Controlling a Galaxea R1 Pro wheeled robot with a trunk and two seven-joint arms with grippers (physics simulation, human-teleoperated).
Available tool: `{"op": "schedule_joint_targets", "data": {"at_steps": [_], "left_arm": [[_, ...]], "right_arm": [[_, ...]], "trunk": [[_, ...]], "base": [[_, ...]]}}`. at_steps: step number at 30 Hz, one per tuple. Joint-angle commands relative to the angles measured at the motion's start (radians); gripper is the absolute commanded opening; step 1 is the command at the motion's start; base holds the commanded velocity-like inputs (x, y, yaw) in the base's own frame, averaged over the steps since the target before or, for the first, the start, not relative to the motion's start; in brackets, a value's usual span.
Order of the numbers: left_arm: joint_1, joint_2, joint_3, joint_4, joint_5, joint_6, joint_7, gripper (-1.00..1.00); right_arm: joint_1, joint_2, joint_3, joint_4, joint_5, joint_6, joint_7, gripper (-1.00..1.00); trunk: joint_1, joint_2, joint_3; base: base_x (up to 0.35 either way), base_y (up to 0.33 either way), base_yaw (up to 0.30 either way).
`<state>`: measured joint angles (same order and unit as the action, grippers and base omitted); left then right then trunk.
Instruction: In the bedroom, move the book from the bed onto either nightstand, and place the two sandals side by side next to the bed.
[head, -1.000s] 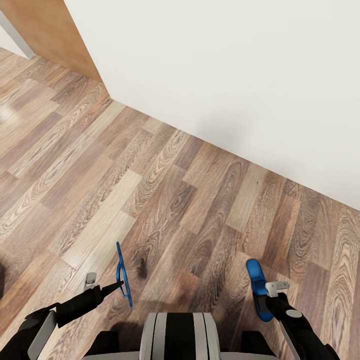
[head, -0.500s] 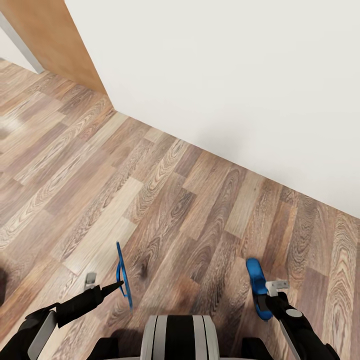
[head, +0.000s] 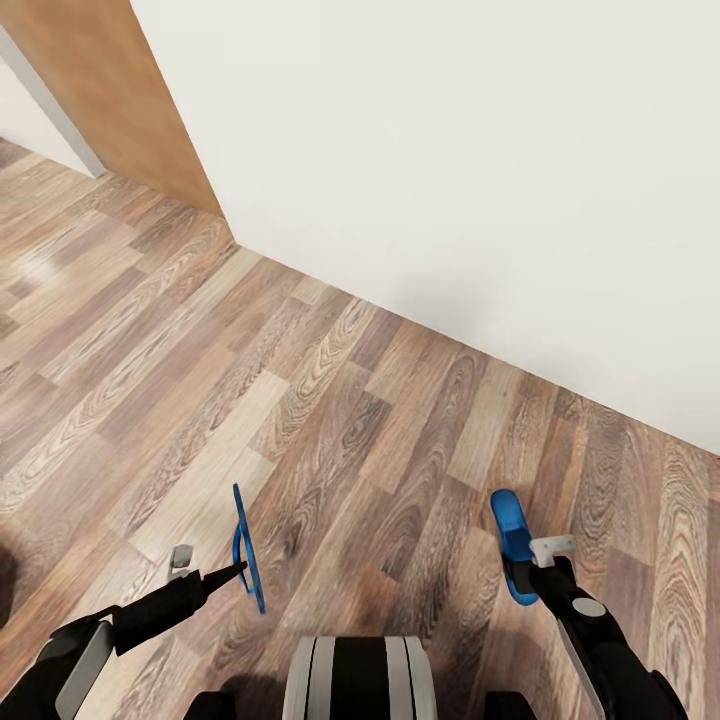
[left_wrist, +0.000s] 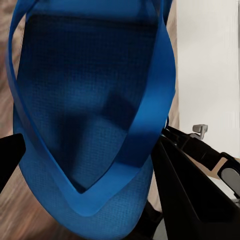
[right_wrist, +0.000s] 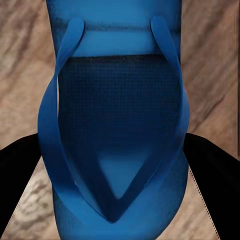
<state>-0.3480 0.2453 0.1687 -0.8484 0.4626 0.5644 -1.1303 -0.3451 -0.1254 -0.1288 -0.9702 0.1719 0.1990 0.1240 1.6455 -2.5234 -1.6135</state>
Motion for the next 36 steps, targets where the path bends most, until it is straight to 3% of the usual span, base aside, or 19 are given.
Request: {"op": "schedule_joint_targets", "data": {"at_steps": [1, 7, 19, 23, 29, 32, 36], "left_arm": [[0.0, 0.0, 0.0, 0.0, 0.002, 0.006, -0.002, -1.0], [0.0, 0.0, 0.0, 0.0, 0.002, 0.006, -0.002, -1.0], [0.0, -0.003, -0.004, 0.0, -0.002, 0.003, 0.013, -1.0], [0.0, -0.007, -0.008, 0.0, -0.004, 0.0, 0.065, -1.0], [0.001, -0.041, -0.008, 0.035, -0.006, -0.019, 0.199, -1.0], [0.002, -0.046, -0.009, 0.122, -0.007, -0.097, 0.235, -1.0], [0.002, -0.054, -0.017, 0.282, -0.013, -0.281, 0.265, -1.0]], "right_arm": [[0.0, 0.001, -0.003, -0.002, 0.01, 0.006, 0.008, -1.0], [0.0, 0.003, -0.001, -0.01, 0.009, 0.012, 0.011, -1.0], [0.003, 0.009, 0.0, -0.122, 0.012, 0.018, 0.006, -1.0], [0.004, 0.008, 0.0, -0.124, 0.006, 0.019, 0.009, -1.0], [0.01, 0.008, 0.0, -0.108, 0.0, 0.019, 0.016, -1.0], [0.01, 0.007, -0.001, -0.074, -0.018, 0.02, 0.019, -1.0], [0.011, 0.008, 0.001, 0.012, -0.051, 0.02, 0.025, -1.0]], "trunk": [[-0.001, 0.0, 0.003], [-0.003, 0.001, 0.027], [-0.009, 0.004, 0.073], [-0.01, 0.005, 0.089], [-0.013, 0.007, 0.112], [-0.014, 0.007, 0.123], [-0.016, 0.008, 0.139]], "base": [[0.0, 0.0, 0.0], [0.0, 0.0, 0.0], [0.0, 0.0, 0.0], [0.0, 0.0, 0.0], [0.0, 0.0, 0.0], [0.0, 0.0, 0.0], [0.0, 0.0, 0.0]]}}
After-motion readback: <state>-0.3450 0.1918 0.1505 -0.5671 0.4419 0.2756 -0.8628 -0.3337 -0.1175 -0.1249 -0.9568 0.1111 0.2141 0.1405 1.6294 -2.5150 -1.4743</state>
